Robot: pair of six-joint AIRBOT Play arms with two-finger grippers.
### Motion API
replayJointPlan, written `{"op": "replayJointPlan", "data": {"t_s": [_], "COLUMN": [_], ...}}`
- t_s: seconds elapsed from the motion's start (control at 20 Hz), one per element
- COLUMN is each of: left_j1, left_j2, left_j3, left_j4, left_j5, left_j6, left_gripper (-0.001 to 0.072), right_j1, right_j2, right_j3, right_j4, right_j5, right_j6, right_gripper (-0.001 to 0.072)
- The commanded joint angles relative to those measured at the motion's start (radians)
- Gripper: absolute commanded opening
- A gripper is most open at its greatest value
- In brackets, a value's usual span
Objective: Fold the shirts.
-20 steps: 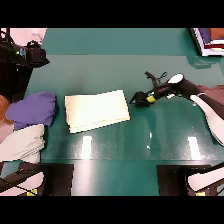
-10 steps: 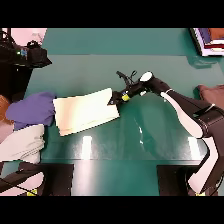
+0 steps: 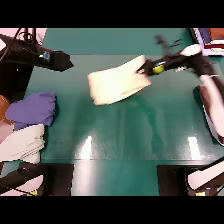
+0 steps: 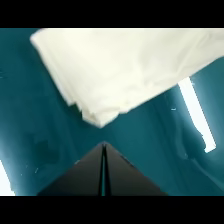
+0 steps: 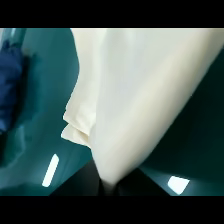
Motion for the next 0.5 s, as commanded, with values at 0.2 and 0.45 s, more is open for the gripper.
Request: {"op": "replayJointPlan", "data": {"t_s": [0.2,0.45], "left_j1": [-0.07,-0.07], "left_j2": [0.0,0.0], "left_j3": [0.0,0.0], "left_j4": [-0.009,-0.01], "left_j5": [0.089,0.1], "left_j6": [-0.008,-0.009], "left_gripper": [0.0028,0.0028], "right_j1": [-0.577,-0.815], "right_j2": [0.211,0.216], "right_j3": [0.006,0.006], "right_j4": [-0.164,-0.163], "right_j5": [-0.018,-0.019], "right_j6": [0.059,0.096], "right_gripper": [0.0018,0.0018]}}
